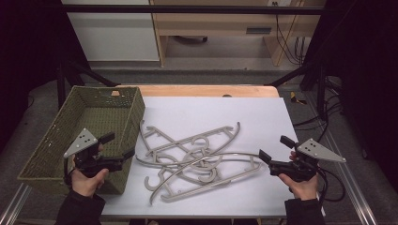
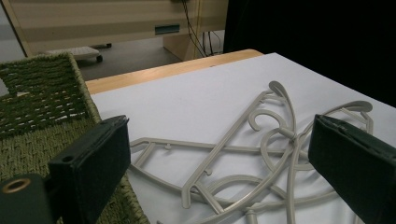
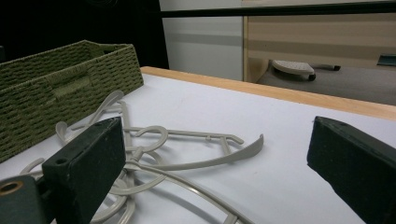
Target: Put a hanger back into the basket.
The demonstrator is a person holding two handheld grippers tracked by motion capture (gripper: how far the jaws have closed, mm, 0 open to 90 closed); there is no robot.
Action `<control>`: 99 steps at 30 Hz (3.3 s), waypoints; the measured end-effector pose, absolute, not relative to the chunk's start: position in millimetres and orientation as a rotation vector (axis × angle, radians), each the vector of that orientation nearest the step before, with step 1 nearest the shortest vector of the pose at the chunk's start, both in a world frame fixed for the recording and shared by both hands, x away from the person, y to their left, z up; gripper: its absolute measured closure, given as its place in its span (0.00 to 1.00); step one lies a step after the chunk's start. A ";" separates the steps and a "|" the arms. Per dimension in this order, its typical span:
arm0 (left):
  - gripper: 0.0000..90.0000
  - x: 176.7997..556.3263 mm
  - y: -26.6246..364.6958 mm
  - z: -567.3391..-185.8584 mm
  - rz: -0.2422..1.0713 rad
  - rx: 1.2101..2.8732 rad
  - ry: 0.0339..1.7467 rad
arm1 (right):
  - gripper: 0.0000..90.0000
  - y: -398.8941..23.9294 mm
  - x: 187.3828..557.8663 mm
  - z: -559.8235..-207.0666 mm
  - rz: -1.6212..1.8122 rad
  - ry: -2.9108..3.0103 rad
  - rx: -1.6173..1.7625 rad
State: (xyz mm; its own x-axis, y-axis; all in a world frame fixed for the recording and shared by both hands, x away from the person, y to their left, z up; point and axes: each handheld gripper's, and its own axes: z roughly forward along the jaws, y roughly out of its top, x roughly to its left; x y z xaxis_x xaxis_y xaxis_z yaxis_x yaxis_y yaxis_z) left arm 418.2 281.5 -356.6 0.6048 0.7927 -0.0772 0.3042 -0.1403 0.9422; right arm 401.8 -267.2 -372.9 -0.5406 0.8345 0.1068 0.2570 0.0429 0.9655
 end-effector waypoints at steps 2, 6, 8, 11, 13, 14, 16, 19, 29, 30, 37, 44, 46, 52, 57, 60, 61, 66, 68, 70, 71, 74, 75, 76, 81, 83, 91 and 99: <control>0.06 417.3 280.5 -354.7 0.547 1.720 0.907 | 0.05 -267.7 400.9 -371.6 1.511 1.833 1.092; 0.06 417.0 275.9 -351.8 0.541 1.738 0.908 | 0.05 -269.2 399.9 -369.5 1.513 1.828 1.094; 0.07 416.4 272.1 -349.8 0.539 1.754 0.905 | 0.05 -269.5 399.5 -369.0 1.504 1.827 1.095; 0.07 416.0 264.4 -346.9 0.529 1.778 0.895 | 0.05 -268.9 399.0 -367.9 1.508 1.828 1.098; 0.07 416.6 257.7 -346.1 0.521 1.794 0.890 | 0.05 -267.7 399.1 -367.4 1.512 1.833 1.100; 0.07 417.1 255.0 -346.0 0.518 1.803 0.885 | 0.05 -266.3 399.9 -367.4 1.509 1.840 1.095; 0.07 418.6 245.6 -346.2 0.513 1.836 0.870 | 0.05 -263.7 400.5 -367.8 1.493 1.849 1.088; 0.08 419.5 228.6 -348.6 0.492 1.881 0.838 | 0.05 -261.6 399.8 -367.2 1.486 1.864 1.085; 0.11 424.5 195.1 -367.4 0.442 2.036 0.800 | 0.05 -257.7 399.9 -366.6 1.491 1.874 1.077; 0.12 425.1 191.7 -369.8 0.432 2.053 0.795 | 0.05 -257.7 400.0 -366.7 1.492 1.875 1.077; 0.18 429.3 172.5 -387.0 0.391 2.146 0.791 | 0.05 -257.4 400.7 -367.8 1.484 1.885 1.081; 0.21 434.8 153.6 -405.6 0.368 2.250 0.785 | 0.05 -256.9 401.3 -368.8 1.484 1.887 1.081; 0.24 436.3 149.8 -408.9 0.365 2.271 0.783 | 0.05 -256.7 401.3 -368.8 1.485 1.889 1.081; 0.36 441.8 137.2 -421.1 0.360 2.328 0.786 | 0.05 -254.2 402.3 -370.1 1.481 1.898 1.083; 0.46 443.7 130.2 -427.4 0.363 2.366 0.770 | 0.05 -254.2 402.8 -370.6 1.478 1.897 1.082; 0.49 443.6 126.9 -429.7 0.368 2.381 0.747 | 0.05 -254.3 402.3 -370.1 1.483 1.895 1.082; 0.49 443.8 125.5 -430.6 0.372 2.388 0.739 | 0.05 -254.3 402.3 -370.0 1.483 1.895 1.082; 0.53 446.9 117.3 -438.5 0.370 2.426 0.745 | 0.05 -253.8 402.8 -370.6 1.480 1.901 1.081; 0.56 448.0 114.8 -441.6 0.382 2.436 0.754 | 0.05 -253.5 403.0 -370.7 1.478 1.904 1.081; 0.64 449.5 114.1 -442.7 0.362 2.444 0.752 | 0.05 -253.2 403.2 -370.9 1.482 1.905 1.082; 0.67 450.4 114.2 -442.5 0.359 2.443 0.760 | 0.05 -253.2 403.2 -370.8 1.480 1.907 1.081; 0.76 452.6 113.8 -443.6 0.348 2.438 0.770 | 0.05 -253.3 403.5 -371.1 1.481 1.905 1.081; 0.79 453.2 113.5 -444.2 0.346 2.442 0.769 | 0.05 -253.2 403.5 -371.2 1.479 1.904 1.082; 0.81 453.9 113.2 -444.8 0.346 2.452 0.766 | 0.05 -253.3 403.5 -371.2 1.480 1.905 1.082; 0.82 457.8 109.3 -448.6 0.347 2.476 0.779 | 0.05 -253.0 403.7 -371.4 1.480 1.906 1.081; 0.83 459.3 108.3 -449.4 0.349 2.491 0.772 | 0.05 -252.7 403.8 -371.6 1.476 1.910 1.079; 0.89 456.3 104.3 -449.3 0.386 2.504 0.755 | 0.05 -251.7 403.8 -371.7 1.478 1.912 1.082; 0.91 450.3 104.0 -444.1 0.432 2.483 0.752 | 0.05 -253.0 403.7 -371.6 1.477 1.909 1.079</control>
State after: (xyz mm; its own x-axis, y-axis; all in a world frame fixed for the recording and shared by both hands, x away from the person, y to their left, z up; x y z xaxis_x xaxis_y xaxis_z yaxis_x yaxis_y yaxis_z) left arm 450.3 104.0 -444.1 0.7966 0.5855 0.1503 0.4246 -0.7189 0.5503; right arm 403.7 -253.0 -371.6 -0.5659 0.8203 0.0835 0.2866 0.1007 0.9528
